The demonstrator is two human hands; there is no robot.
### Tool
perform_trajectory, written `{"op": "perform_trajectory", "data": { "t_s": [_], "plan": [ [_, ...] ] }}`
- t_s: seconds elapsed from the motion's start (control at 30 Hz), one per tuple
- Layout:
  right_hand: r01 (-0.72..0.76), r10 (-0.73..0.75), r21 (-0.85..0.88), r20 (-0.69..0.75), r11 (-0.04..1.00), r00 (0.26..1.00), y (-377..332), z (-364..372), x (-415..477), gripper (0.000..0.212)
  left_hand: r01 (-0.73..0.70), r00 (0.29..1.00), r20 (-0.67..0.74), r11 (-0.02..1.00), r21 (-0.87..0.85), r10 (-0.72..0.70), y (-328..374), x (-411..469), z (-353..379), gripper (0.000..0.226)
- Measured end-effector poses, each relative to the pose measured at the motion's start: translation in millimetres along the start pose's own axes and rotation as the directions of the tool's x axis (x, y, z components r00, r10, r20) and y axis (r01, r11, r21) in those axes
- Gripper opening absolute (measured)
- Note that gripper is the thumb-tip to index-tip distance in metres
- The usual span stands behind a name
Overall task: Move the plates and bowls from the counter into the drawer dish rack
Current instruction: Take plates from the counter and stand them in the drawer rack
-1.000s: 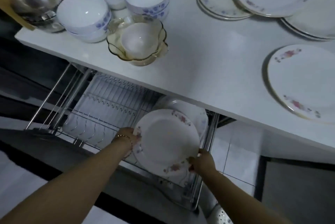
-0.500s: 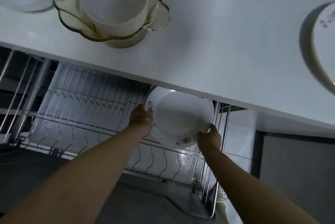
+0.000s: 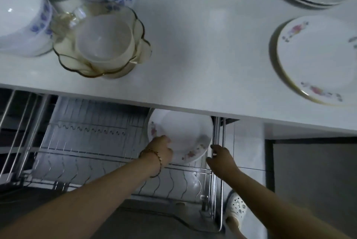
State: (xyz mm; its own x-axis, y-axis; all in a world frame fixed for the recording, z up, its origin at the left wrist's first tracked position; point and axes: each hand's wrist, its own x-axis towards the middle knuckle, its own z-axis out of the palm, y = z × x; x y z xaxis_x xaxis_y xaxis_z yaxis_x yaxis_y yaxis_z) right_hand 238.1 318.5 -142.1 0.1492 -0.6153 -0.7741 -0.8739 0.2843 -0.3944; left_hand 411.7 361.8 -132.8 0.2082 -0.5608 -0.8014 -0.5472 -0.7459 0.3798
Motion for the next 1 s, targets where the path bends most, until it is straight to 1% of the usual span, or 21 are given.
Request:
{"op": "perform_trajectory", "data": {
  "t_s": [0.07,0.13,0.17,0.2,0.23,0.3,0.37,0.43,0.47,0.5,0.53,0.57,0.6,0.67,0.73,0.9,1.0],
  "plan": [
    [0.025,-0.021,-0.028,0.113,0.999,0.993,-1,-33,-21,0.041,-0.158,0.986,0.046,0.987,0.004,0.158,40,-34,-4,0.029],
    [0.053,-0.049,-0.013,0.195,0.999,0.98,-5,-76,-44,0.038,-0.292,0.956,0.056,0.955,0.045,0.289,86,-57,-10,0.025],
    [0.075,-0.072,-0.01,0.19,0.997,0.979,-6,-100,-55,0.036,-0.327,0.945,0.043,0.944,0.045,0.325,110,-64,-13,0.025],
    [0.117,-0.114,-0.011,0.154,0.993,0.982,-7,-126,-64,0.033,-0.353,0.935,0.013,0.935,0.022,0.353,134,-69,-16,0.025],
    [0.167,-0.165,-0.022,0.088,0.986,0.982,-6,-153,-70,0.03,-0.368,0.929,-0.031,0.929,-0.019,0.368,159,-72,-18,0.026],
    [0.257,-0.266,-0.091,-0.097,0.962,0.959,-3,-207,-74,0.025,-0.356,0.93,-0.135,0.928,-0.109,0.341,204,-67,-22,0.034],
    [0.261,-0.289,-0.135,-0.282,0.956,0.915,6,-257,-61,0.028,-0.299,0.944,-0.197,0.94,-0.162,0.266,242,-53,-22,0.048],
    [0.212,-0.252,-0.138,-0.439,0.967,0.862,17,-297,-37,0.039,-0.217,0.964,-0.205,0.95,-0.223,0.172,273,-35,-20,0.062],
    [0.165,-0.209,-0.132,-0.496,0.977,0.843,21,-313,-23,0.045,-0.165,0.977,-0.181,0.938,-0.306,0.113,286,-25,-18,0.067],
    [0.11,-0.158,-0.122,-0.533,0.986,0.831,25,-328,-9,0.05,-0.113,0.989,-0.137,0.904,-0.413,0.061,298,-15,-15,0.071],
    [0.045,-0.091,-0.096,-0.55,0.994,0.83,28,-340,4,0.052,-0.071,0.996,-0.087,0.849,-0.523,0.03,307,-5,-12,0.068],
    [-0.014,-0.018,-0.055,-0.547,0.998,0.837,31,-349,16,0.051,-0.053,0.998,-0.066,0.798,-0.6,0.017,315,1,-8,0.059],
    [-0.054,0.043,-0.006,-0.528,0.999,0.848,34,-356,27,0.05,-0.056,0.997,-0.083,0.769,-0.637,0.004,321,8,-3,0.05],
    [-0.075,0.106,0.082,-0.487,0.994,0.867,41,-364,42,0.045,-0.087,0.984,-0.174,0.769,-0.634,-0.033,328,16,6,0.046],
    [-0.053,0.097,0.107,-0.473,0.993,0.876,47,-368,49,0.04,-0.133,0.961,-0.274,0.807,-0.576,-0.038,331,16,11,0.046],
    [0.057,0.045,0.176,-0.523,0.983,0.851,57,-360,40,0.032,-0.187,0.93,-0.366,0.839,-0.511,-0.016,322,-6,10,0.043],
    [0.15,-0.022,0.207,-0.518,0.967,0.855,53,-344,15,0.028,-0.226,0.908,-0.419,0.837,-0.499,-0.004,302,-34,4,0.043]
  ]
}}
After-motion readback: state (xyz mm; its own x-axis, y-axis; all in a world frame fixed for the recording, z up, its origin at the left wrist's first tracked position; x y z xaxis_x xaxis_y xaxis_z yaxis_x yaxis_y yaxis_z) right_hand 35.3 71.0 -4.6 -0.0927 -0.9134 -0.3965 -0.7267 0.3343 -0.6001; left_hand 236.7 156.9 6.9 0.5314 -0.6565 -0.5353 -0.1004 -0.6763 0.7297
